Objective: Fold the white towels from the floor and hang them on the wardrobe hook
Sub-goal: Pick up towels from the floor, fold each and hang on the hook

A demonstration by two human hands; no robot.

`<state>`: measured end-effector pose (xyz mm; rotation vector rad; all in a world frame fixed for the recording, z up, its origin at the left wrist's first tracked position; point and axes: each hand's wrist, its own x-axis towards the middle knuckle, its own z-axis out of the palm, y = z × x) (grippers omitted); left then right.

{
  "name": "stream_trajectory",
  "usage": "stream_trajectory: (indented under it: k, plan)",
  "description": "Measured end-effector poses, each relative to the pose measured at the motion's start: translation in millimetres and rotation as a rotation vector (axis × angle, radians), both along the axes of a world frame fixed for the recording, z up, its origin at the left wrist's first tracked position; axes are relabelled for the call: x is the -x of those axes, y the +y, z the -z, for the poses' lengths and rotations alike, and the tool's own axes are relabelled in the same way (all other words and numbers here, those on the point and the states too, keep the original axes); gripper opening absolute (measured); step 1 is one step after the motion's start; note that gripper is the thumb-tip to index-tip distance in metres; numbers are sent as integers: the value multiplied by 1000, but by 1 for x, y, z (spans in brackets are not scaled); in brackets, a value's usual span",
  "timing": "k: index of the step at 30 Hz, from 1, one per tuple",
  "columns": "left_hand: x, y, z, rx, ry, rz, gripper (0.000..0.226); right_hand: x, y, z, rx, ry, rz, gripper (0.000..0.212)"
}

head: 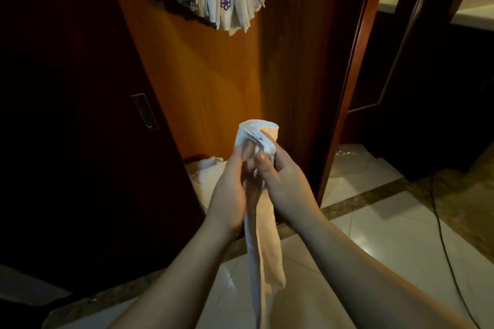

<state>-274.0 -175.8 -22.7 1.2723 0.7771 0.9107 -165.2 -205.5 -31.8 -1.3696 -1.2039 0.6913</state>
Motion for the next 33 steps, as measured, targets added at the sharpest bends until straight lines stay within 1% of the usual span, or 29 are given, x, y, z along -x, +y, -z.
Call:
stream_trajectory:
  k: [1,2,4,6,7,8,9,10,11,12,13,14,16,17,18,19,21,22,23,25,26,28,30,31,32,33]
  plan:
    - [2,0,-1,-9,-20,18,69,-1,-1,1,-15,7,-4,63]
    - [4,0,-2,-36,-28,34,65,-1,-1,1,-28,35,8,59]
    - [6,1,-1,-73,-48,57,60,-2,-2,2,-39,59,51,39]
    - [11,3,-2,-89,-62,101,72,-6,-2,-1,-50,36,82,22]
    - [14,3,-4,-95,-67,117,77,-9,-2,-3,-55,31,91,19]
    - [17,5,-6,-123,-45,97,75,-13,-2,-6,-59,34,101,19]
    - [19,9,-8,-190,5,21,65,-19,0,-8,-65,27,115,19]
    - [21,16,-11,-296,95,-118,48,-25,1,-11,-76,3,132,18]
    - [25,23,-16,-443,212,-267,35,-30,3,-15,-84,-38,144,18]
    - [30,31,-23,-589,340,-345,35,-35,4,-20,-89,-80,146,18]
    - [35,41,-28,-700,468,-328,43,-39,5,-24,-91,-118,139,18]
    - [39,51,-34,-748,605,-241,51,-43,7,-28,-94,-144,123,18]
    - [46,68,-46,-761,874,-30,66,-50,9,-35,-91,-169,71,19]
    - [47,77,-52,-773,991,44,71,-52,9,-38,-85,-180,47,21]
    - [47,84,-58,-794,1082,99,71,-54,9,-41,-82,-190,31,22]
    - [46,90,-63,-831,1163,150,64,-58,9,-42,-84,-199,28,22]
    - [46,99,-73,-961,1269,252,37,-67,8,-41,-105,-191,66,21]
    - [48,102,-77,-1001,1285,294,30,-74,7,-40,-110,-183,95,21]
    - [51,103,-81,-1019,1293,318,28,-81,7,-38,-107,-187,121,22]
    - [55,101,-88,-1091,1267,317,24,-94,4,-35,-89,-224,146,27]
    - [55,99,-91,-1165,1221,293,22,-100,3,-34,-86,-228,160,29]
    - [55,87,-93,-1293,1045,202,23,-108,-1,-35,-104,-204,191,31]
    - [51,73,-93,-1355,876,110,26,-113,-6,-40,-138,-166,216,33]
    - [48,68,-94,-1344,806,70,25,-115,-8,-43,-154,-143,232,35]
    - [46,64,-95,-1289,747,44,23,-117,-11,-46,-167,-125,246,37]
    - [43,62,-98,-1183,698,42,23,-118,-13,-48,-175,-113,254,38]
